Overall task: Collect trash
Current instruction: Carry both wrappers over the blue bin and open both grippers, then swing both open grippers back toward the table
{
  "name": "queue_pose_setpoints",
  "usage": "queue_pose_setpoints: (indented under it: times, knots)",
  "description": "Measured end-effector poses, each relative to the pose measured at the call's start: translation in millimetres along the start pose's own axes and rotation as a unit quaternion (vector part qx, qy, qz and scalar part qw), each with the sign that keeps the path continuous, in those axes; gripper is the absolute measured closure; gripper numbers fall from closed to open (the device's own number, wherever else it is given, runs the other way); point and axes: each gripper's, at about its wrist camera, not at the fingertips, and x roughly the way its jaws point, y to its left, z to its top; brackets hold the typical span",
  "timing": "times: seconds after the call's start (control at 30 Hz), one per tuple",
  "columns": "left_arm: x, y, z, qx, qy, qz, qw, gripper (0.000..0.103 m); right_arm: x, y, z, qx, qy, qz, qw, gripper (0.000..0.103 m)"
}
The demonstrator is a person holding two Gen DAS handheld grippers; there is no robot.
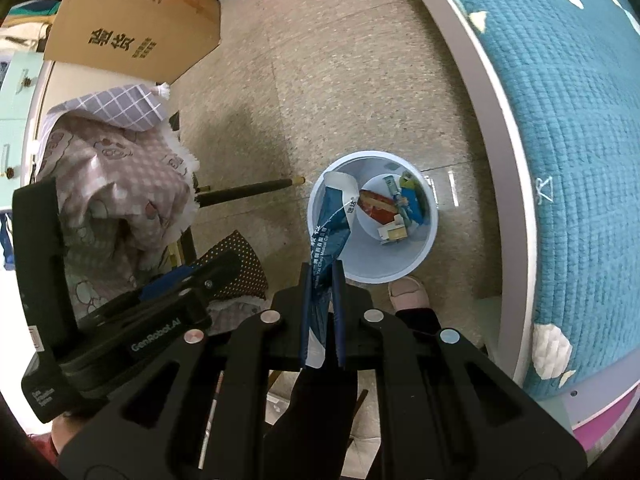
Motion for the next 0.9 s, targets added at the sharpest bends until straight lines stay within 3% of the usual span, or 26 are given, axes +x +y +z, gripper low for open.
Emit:
queue_pose_setpoints:
  times: [0.27, 0.4, 0.63, 0.9]
  knots:
    - [-16.2, 27.2, -7.2, -0.021, -0.013, 0.006, 0.9997, 0.034, 5.2, 28.7, -1.0, -0.021, 0.011, -0.005, 1.0, 0.087]
    - [-23.1, 36.4, -13.0, -0.024, -0.016, 0.005, 0.9996, 0.034, 2.9, 33.8, -4.0, -0.023, 0.01, -0.017, 1.0, 0.056]
    - [-48.3, 43.7, -23.7, -0.029, -0.031, -0.008, 0.999, 0.034, -21.3, 49.9, -16.5, -0.05, 0.0, -0.026, 0.998, 0.056]
    - [-128.4, 54.7, -31.6, -0.031, -0.103, -0.041, 0.9933, 0.034, -82.5, 88.9, -22.4, -0.082, -0.045, -0.013, 0.996, 0.056]
